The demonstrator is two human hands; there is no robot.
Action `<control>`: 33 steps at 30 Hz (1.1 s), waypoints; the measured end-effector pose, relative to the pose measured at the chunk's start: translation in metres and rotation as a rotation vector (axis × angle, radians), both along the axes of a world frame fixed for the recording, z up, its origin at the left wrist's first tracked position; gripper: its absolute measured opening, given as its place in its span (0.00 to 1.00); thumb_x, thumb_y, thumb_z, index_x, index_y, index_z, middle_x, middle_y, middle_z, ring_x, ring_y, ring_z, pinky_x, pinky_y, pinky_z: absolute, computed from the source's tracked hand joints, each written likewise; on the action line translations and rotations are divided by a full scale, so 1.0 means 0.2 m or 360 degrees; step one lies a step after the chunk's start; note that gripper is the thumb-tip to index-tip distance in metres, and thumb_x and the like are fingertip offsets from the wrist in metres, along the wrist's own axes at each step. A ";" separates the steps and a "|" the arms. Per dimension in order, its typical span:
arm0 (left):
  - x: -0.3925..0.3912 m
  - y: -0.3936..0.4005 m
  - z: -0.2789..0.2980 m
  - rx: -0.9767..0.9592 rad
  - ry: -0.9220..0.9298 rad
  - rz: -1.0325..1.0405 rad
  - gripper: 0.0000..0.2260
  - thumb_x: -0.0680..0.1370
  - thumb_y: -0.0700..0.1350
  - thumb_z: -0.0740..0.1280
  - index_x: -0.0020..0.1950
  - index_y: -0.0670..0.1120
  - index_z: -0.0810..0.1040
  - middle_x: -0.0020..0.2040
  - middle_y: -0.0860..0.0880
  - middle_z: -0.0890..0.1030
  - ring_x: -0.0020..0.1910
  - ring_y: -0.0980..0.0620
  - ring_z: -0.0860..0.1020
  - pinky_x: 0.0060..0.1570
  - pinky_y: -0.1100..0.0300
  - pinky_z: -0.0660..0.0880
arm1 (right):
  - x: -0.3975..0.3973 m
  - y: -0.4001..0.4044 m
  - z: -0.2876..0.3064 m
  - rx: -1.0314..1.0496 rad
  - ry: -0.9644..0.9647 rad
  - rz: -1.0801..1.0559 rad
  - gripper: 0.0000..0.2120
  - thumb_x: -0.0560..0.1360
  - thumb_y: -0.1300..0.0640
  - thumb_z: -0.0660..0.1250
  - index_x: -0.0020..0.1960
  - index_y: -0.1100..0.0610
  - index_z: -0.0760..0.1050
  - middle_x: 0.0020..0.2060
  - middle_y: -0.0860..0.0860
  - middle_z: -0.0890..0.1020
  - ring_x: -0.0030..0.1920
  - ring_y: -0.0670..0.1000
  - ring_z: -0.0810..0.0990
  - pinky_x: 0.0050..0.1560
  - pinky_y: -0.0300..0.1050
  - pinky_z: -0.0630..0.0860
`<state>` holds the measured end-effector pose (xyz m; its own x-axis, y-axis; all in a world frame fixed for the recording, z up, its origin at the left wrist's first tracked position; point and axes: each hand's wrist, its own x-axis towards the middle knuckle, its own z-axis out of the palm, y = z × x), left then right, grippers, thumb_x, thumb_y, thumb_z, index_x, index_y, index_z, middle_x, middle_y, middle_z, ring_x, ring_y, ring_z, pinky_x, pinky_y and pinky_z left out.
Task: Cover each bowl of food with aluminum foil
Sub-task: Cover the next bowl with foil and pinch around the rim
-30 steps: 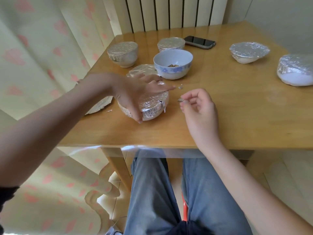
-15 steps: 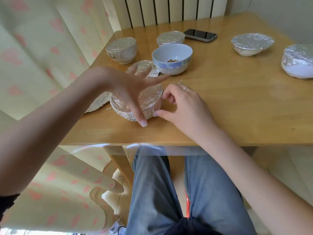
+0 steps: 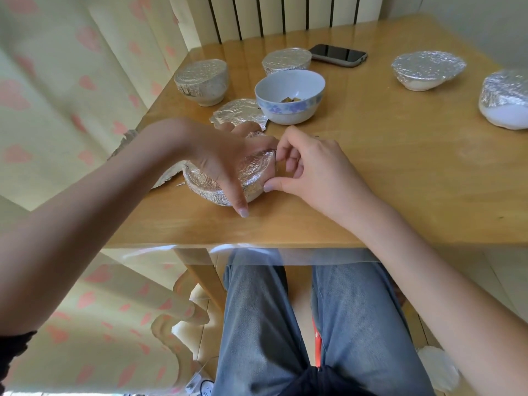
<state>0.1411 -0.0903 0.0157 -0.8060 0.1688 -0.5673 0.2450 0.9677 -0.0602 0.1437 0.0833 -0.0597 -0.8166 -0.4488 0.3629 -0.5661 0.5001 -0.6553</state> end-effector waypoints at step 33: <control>0.01 -0.03 0.04 0.0511 -0.0119 -0.0093 0.25 0.55 0.71 0.67 0.49 0.84 0.62 0.70 0.64 0.56 0.73 0.55 0.55 0.67 0.54 0.56 | -0.03 0.00 0.00 0.0253 0.0557 0.0163 0.10 0.71 0.52 0.73 0.43 0.57 0.74 0.39 0.44 0.71 0.43 0.46 0.69 0.37 0.45 0.67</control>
<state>0.1440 -0.0961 0.0231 -0.7478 0.3931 -0.5351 0.2926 0.9185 0.2660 0.1384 0.0839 -0.0598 -0.6042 -0.5942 0.5309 -0.7936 0.5092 -0.3332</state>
